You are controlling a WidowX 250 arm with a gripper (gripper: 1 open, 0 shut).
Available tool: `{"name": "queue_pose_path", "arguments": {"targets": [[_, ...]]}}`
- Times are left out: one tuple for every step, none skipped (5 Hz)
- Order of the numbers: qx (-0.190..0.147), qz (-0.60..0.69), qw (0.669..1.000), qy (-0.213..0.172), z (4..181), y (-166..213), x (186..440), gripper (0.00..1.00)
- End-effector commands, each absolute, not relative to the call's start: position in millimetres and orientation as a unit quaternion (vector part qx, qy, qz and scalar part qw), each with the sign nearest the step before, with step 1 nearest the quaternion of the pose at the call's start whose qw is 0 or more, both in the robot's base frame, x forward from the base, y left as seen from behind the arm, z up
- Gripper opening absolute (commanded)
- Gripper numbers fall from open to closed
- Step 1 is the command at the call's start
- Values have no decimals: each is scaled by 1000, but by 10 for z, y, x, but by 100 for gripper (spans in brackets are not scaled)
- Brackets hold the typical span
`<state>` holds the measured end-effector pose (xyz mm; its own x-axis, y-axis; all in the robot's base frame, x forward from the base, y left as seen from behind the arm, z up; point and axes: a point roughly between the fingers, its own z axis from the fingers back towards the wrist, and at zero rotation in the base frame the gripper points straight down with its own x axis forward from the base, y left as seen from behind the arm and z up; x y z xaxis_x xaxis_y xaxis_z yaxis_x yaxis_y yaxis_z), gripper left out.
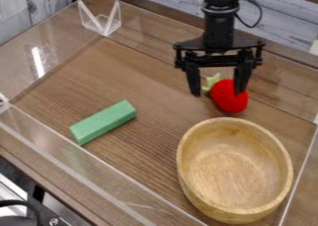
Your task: Move the red object to the left side of the table
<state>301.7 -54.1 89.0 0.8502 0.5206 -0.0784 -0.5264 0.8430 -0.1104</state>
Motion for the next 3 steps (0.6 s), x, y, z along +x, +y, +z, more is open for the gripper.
{"name": "queue_pose_path", "arguments": {"targets": [[-84,355,931,-3,955,-624,3136,100],[-91,425,900,-13,923,-654,3214,100],[-94,469,878,-19,867,-622,3258,100]]}}
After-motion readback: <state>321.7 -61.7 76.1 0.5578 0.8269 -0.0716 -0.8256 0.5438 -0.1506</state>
